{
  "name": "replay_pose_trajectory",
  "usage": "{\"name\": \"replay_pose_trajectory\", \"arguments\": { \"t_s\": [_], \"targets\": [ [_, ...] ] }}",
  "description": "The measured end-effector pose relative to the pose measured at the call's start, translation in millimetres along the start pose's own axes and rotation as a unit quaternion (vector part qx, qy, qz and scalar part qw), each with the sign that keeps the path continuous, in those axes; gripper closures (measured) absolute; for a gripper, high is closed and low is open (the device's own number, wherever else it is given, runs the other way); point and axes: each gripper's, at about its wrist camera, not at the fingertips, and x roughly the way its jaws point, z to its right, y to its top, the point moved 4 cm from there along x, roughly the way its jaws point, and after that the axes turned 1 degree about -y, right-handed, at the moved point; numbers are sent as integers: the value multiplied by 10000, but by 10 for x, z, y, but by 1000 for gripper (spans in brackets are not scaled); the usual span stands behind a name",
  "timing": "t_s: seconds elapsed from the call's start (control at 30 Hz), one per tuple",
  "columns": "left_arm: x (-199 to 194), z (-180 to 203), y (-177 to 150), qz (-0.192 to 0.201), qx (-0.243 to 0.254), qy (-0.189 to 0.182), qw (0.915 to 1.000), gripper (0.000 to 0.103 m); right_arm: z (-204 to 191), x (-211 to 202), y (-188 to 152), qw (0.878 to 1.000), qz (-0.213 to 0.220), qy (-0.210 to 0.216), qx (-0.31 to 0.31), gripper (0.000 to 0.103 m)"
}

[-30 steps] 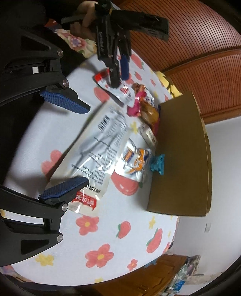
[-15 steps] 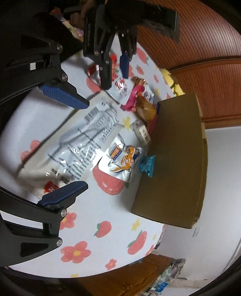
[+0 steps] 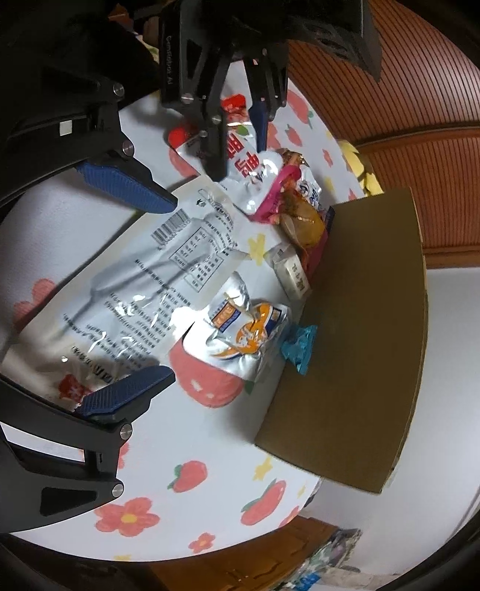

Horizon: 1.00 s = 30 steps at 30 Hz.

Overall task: Organize snacks
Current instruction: 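Grasp the duck snack pouch with the left tool while the right tool grasps the white vacuum pack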

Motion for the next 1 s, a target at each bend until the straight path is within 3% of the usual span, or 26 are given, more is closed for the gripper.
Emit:
{"name": "replay_pose_trajectory", "arguments": {
  "t_s": [0.3,0.4,0.47,0.63,0.73,0.87,1.0],
  "targets": [
    [-37,-72,-29,52,-125,-87,9999,66,-128,115,-19,9986,-342,20,-408,12],
    [-26,-61,-25,25,-100,-52,9999,58,-93,122,-8,9988,-356,25,-336,16],
    [2,-28,-6,2,-45,-72,10000,47,-74,112,-15,9989,-361,58,-303,17],
    [46,-8,33,-22,-8,-2,10000,44,-52,93,-27,9989,-379,32,-269,20],
    [41,-8,27,-21,22,-12,10000,44,-41,62,-36,9988,-418,16,-266,27],
    [31,-18,21,-7,-27,-34,10000,44,-44,-2,-56,9985,-442,-2,-314,44],
    [32,-6,24,-5,-11,-23,10000,43,-80,-51,-84,9977,-524,-10,-437,51]
  ]
}}
